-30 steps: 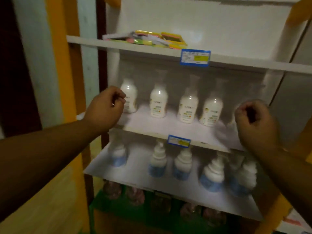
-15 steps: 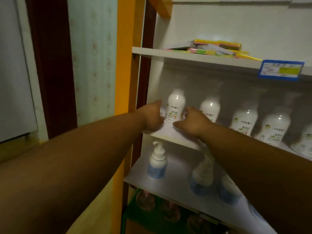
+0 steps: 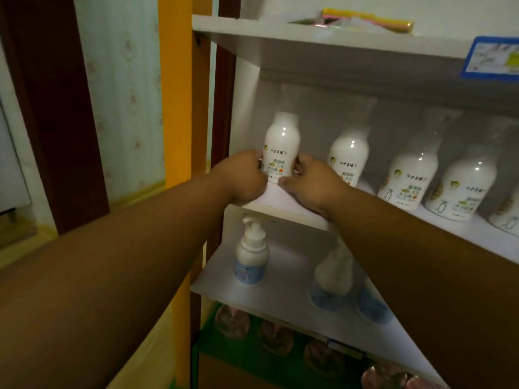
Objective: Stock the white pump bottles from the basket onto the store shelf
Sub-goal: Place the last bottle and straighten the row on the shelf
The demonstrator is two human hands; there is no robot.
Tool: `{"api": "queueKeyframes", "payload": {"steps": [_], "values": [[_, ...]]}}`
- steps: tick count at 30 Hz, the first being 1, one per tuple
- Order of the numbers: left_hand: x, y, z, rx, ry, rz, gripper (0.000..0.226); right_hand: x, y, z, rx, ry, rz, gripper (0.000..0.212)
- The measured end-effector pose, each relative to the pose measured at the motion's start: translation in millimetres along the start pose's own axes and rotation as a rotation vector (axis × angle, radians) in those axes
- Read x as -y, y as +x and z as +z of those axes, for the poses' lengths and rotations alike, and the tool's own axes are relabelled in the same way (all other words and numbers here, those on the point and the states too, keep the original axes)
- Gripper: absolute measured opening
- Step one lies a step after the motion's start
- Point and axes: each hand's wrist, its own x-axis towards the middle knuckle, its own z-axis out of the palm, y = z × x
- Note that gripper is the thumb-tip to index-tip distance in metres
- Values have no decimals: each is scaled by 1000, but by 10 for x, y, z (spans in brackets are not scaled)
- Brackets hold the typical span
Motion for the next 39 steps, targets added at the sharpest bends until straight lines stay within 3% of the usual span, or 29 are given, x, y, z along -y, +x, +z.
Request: {"api": "queueKeyframes", "payload": {"steps": [5,21,25,28,30,33,36,39], "values": [[25,-40,-29,-153,-3,-69,33,1,-61,-1,43,35,-86,50],[-10,-57,20,-187,41,-80,51,-41,-14,28,47,-5,-97,42],[-37,-104,51,-395,126,-89,63,62,-167,-16,-171,-88,-87,29],[-149,-242,46,-600,223,73,33,121,-368,-138,-315,-151,-239,12],[-274,-363,47,-536,159,192,18,91,-477,-313,-346,-188,-300,17],[-550,-501,181,-326,17,256,20,-66,-523,-650,-463,-170,-260,19],[-807,-434,382,-292,-72,213,33,-283,-485,-827,-523,-171,-126,21],[-960,-220,517,-224,-122,86,45,-468,-462,-808,-473,-224,-43,33]]}}
